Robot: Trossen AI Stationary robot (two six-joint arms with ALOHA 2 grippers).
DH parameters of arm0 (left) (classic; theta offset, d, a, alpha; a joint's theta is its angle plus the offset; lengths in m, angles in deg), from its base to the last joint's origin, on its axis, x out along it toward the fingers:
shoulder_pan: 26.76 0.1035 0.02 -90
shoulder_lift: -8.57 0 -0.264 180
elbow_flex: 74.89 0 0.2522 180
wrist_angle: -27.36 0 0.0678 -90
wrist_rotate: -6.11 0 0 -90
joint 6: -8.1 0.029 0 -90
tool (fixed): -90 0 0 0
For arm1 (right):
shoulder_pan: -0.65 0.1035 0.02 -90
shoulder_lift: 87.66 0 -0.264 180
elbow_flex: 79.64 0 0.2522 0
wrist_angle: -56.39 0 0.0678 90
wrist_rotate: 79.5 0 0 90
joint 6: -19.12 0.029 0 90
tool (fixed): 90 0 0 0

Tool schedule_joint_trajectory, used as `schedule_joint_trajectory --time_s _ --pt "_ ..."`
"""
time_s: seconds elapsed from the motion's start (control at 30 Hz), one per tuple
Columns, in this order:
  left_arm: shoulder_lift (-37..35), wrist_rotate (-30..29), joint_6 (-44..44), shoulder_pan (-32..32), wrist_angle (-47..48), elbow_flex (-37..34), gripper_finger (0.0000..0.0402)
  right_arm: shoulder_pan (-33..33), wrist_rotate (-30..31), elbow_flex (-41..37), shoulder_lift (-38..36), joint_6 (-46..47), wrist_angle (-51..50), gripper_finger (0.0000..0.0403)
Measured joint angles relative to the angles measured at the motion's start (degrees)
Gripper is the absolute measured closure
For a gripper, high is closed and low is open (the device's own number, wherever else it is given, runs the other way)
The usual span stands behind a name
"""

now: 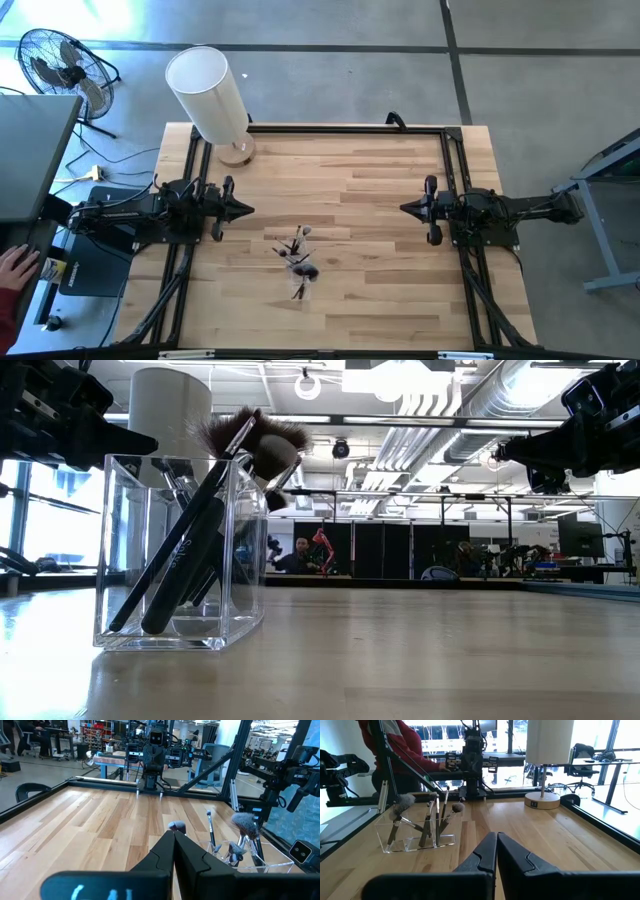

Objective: Put items in baskets/containers
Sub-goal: Return to Home Position

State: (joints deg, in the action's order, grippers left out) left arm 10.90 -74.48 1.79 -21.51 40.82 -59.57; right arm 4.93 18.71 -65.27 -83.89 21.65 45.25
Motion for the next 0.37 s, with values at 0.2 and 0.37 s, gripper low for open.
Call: schedule_joint_trajectory --time_s 0.2,0.37 --pt "0.0 0.0 0.0 0.0 0.0 0.0 0.0399 0.0 0.0 0.0 0.0 0.0 0.0 0.0395" --pt "0.0 0.0 0.0 0.0 0.0 0.0 0.0399 0.0 0.0 0.0 0.0 0.0 0.0 0.0398"
